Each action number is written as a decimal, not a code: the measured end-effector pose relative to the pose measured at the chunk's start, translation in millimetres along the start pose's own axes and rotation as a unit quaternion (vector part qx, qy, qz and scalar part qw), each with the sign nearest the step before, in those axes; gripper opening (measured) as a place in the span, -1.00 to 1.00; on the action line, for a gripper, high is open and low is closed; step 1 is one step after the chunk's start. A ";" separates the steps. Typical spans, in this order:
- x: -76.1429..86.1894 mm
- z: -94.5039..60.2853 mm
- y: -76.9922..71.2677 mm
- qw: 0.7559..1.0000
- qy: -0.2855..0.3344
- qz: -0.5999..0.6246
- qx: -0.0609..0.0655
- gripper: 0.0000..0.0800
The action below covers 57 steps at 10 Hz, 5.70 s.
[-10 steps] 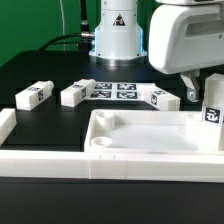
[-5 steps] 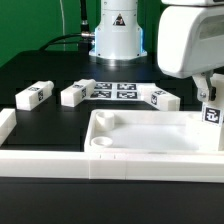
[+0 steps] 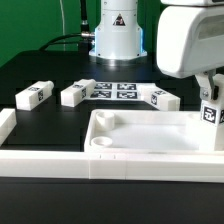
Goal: Assemble desk
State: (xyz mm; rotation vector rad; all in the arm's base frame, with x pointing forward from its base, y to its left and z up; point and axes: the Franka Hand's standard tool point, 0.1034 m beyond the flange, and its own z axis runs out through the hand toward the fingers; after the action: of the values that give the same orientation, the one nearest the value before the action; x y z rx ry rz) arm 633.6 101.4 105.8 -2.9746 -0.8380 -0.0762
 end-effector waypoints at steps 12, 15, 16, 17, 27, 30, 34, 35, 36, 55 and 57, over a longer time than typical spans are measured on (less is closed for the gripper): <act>0.4 -0.2 2.0 0.845 0.007 0.535 0.007 -0.27; 0.4 0.2 1.5 0.853 0.006 0.522 0.007 0.11; 1.5 -0.3 0.4 0.860 0.007 0.511 0.007 0.43; 2.0 -0.4 0.3 0.887 0.008 0.462 0.006 0.43; 6.2 -1.2 -6.7 0.997 0.006 0.078 -0.010 0.62; 3.9 -1.0 -2.1 0.999 0.002 -0.031 -0.011 0.62; 3.2 -0.7 -1.4 0.998 0.002 -0.066 -0.011 0.06; 3.1 -0.6 -1.4 0.998 0.002 -0.064 -0.011 0.06; 3.1 -0.6 -1.5 0.998 0.002 -0.054 -0.010 -0.28; -5.6 -0.7 16.3 0.883 0.007 0.470 -0.008 0.22; -4.0 -6.1 10.8 0.885 0.010 0.465 -0.007 0.58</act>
Offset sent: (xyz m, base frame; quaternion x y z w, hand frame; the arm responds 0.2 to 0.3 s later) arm -0.0075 -0.0032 -0.0061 0.0220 -0.0135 0.2211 0.9749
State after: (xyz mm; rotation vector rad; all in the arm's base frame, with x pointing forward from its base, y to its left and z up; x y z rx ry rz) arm 635.6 89.7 111.3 -3.0137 0.6404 -0.0654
